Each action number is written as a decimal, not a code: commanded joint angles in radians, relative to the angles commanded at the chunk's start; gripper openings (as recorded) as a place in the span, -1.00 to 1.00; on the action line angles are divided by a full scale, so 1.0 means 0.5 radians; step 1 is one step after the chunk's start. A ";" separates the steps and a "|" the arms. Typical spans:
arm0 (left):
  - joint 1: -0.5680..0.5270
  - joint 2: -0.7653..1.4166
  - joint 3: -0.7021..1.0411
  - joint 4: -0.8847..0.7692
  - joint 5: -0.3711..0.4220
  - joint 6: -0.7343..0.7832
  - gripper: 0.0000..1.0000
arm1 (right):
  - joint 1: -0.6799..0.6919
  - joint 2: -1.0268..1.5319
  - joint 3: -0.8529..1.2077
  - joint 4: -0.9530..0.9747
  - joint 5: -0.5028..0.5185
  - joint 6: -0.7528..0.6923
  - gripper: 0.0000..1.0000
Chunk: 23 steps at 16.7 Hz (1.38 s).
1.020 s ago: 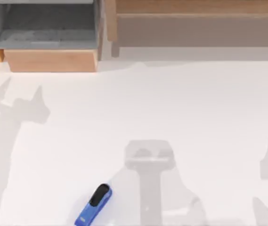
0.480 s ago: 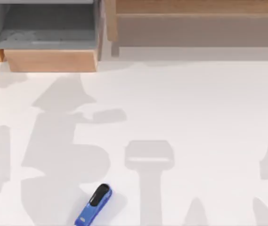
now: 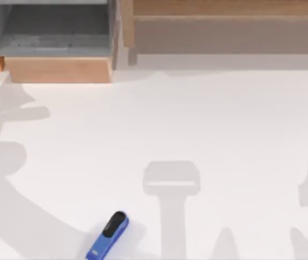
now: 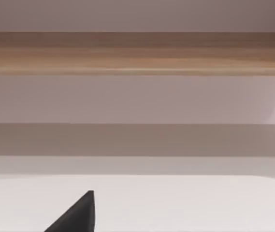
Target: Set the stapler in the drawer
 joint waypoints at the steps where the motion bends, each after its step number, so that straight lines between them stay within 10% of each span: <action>1: 0.022 0.051 0.024 0.030 0.008 0.049 1.00 | 0.000 0.000 0.000 0.000 0.000 0.000 1.00; 20: 0.006 0.225 0.288 -0.045 -0.031 0.124 1.00 | 0.000 0.000 0.000 0.000 0.000 0.000 1.00; 23: 0.006 0.225 0.288 -0.045 -0.031 0.124 0.55 | 0.000 0.000 0.000 0.000 0.000 0.000 1.00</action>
